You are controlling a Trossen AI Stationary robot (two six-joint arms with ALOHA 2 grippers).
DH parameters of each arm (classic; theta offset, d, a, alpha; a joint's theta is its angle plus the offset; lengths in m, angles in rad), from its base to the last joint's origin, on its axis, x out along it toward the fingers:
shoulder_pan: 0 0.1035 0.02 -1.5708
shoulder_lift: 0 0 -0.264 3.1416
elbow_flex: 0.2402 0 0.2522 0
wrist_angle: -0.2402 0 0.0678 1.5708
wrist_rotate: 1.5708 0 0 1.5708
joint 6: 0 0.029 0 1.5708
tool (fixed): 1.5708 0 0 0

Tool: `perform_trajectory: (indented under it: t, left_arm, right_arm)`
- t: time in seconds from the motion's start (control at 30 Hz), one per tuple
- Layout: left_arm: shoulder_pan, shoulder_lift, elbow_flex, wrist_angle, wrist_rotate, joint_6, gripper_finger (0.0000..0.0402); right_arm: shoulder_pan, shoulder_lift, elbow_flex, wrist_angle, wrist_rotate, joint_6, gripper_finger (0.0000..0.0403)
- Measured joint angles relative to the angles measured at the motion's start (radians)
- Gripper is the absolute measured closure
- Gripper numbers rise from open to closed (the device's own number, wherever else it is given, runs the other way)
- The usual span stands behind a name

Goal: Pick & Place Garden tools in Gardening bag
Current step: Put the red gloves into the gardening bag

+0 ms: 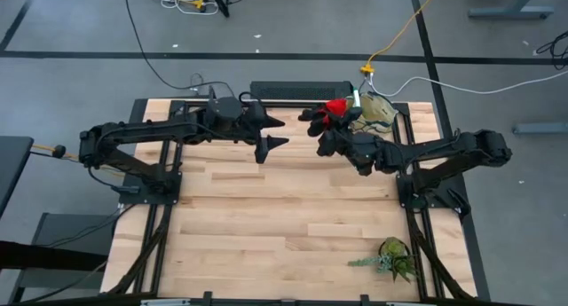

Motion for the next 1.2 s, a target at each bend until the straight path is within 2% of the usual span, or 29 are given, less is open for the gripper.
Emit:
perform_trajectory:
  t: [0.3,0.57,0.97,1.2]
  left_arm:
    - [-0.001,0.000,0.000,0.004,-0.007,-0.088,0.0124]
    - [-0.001,0.000,0.000,0.004,-0.007,-0.088,0.0124]
    - [-0.001,0.000,0.000,0.005,-0.006,-0.088,0.0124]
    - [-0.001,0.000,0.000,0.005,-0.006,-0.088,0.0124]
  right_arm:
    - [-0.025,0.000,0.000,-0.002,0.009,0.055,0.0344]
    - [-0.080,0.000,0.000,-0.001,-0.021,0.124,0.0344]
    - [-0.089,0.000,0.000,0.000,-0.031,0.155,0.0344]
    - [-0.089,0.000,0.000,0.000,-0.134,0.224,0.0344]
